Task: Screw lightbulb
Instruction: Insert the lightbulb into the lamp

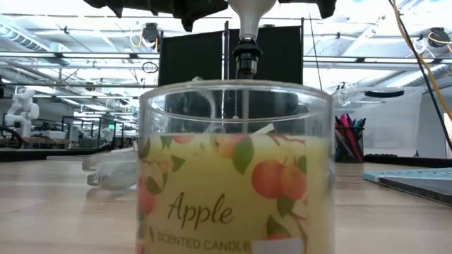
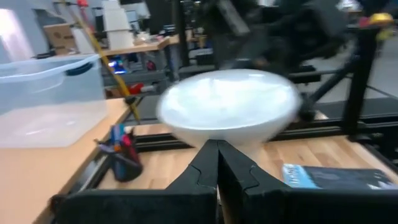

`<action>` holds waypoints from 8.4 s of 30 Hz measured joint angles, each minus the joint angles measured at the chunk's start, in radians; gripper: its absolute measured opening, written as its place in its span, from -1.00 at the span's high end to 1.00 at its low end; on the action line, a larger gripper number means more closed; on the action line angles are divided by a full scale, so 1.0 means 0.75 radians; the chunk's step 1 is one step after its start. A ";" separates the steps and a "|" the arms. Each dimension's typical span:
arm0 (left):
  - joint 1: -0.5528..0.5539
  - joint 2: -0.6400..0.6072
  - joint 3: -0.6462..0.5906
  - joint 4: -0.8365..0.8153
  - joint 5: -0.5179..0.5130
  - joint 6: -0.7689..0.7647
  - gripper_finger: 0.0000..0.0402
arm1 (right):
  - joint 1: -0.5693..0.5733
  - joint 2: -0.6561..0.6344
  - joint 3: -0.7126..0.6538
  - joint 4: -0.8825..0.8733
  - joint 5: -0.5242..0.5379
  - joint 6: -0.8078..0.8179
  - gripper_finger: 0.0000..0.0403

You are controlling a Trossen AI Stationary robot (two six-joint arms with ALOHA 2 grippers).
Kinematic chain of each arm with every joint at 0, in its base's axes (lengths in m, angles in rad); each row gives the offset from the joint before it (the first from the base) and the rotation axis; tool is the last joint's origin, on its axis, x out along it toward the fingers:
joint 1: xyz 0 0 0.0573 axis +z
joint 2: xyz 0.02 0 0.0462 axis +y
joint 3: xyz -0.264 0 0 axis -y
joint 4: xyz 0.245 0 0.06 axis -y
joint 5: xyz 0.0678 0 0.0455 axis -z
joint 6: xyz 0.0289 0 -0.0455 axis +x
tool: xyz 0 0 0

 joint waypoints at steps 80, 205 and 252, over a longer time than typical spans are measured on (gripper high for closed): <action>-0.074 -0.073 0.001 -0.027 0.073 0.101 1.00 | -0.072 0.163 0.001 0.178 0.166 -0.185 1.00; -0.046 -0.179 0.002 -0.095 -0.055 0.046 1.00 | -0.131 0.157 0.001 0.161 -0.053 0.023 1.00; 0.099 -0.137 -0.001 -0.296 -0.243 -0.023 1.00 | -0.073 0.161 0.001 0.271 -0.262 -0.109 1.00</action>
